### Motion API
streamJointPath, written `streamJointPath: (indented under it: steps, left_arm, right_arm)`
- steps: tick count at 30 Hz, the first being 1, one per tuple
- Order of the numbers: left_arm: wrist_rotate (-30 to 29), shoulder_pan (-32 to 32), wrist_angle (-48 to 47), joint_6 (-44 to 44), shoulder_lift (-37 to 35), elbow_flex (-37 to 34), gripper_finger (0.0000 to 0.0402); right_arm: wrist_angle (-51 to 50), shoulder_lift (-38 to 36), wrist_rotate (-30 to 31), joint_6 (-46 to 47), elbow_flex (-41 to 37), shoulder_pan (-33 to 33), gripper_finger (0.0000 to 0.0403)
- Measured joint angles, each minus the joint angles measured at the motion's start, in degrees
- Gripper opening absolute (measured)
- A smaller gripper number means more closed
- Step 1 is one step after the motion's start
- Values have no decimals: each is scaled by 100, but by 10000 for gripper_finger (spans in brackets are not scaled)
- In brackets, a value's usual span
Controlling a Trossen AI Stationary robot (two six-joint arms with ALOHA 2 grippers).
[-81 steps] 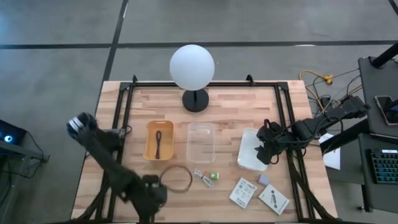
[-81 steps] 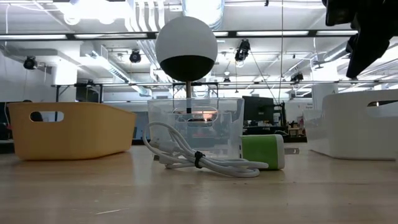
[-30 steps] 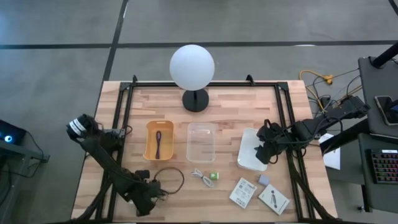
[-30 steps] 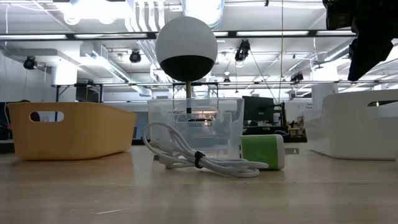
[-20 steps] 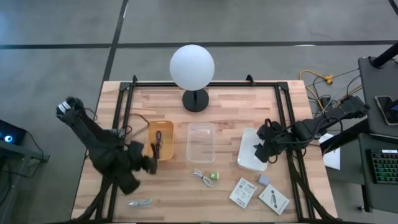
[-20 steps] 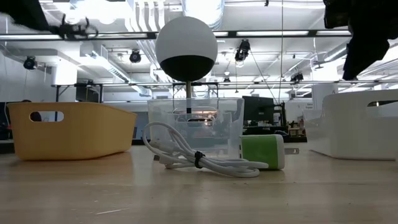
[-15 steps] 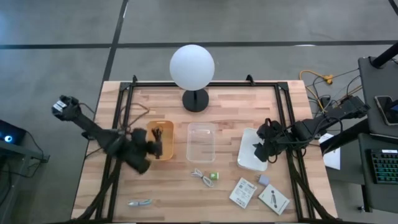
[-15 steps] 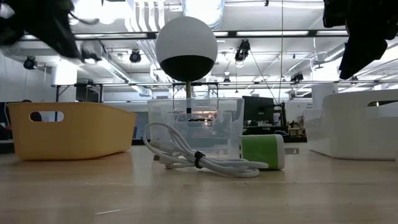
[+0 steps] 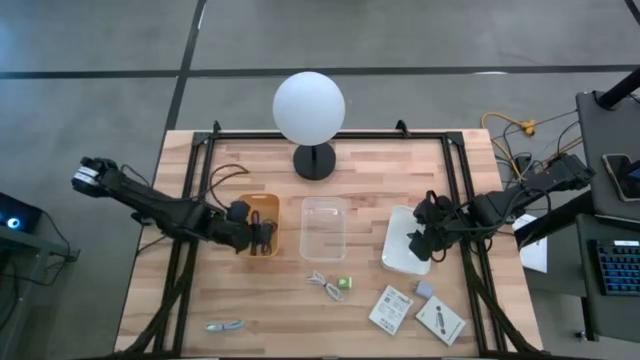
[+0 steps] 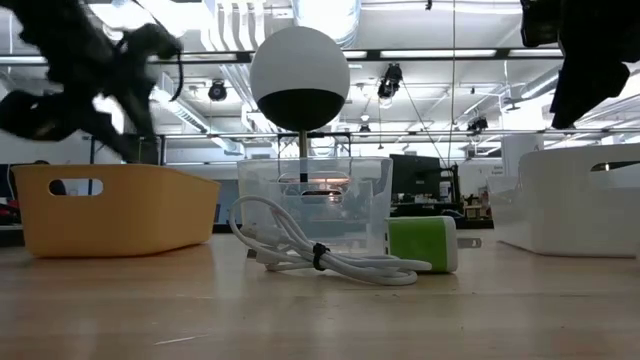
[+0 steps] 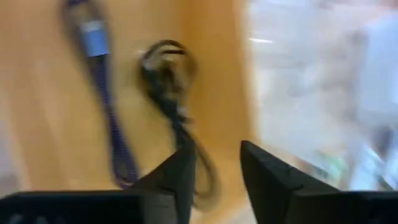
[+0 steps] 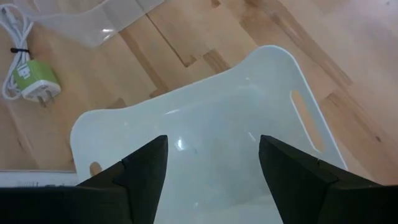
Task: Pick and place items into bin
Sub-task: Put the black USB cable into the yellow bin, then put the light blue USB cable into the yellow bin
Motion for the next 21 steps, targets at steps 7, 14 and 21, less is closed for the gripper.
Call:
streamJointPath:
  steps: [7,14,21]
  left_arm:
    - [2232,-905,162,3457,270,1347,160]
    - [2296,-2674,-1531,3879,2104,2650,143]
    - [2199,-3335,-1461,3089,3689,3237,172]
  right_arm:
    - [-15,0,-2,-299,0,0,237]
    - [-23,0,95,-278,0,-4,237]
    - [-28,-2,254,-319,-40,-6,237]
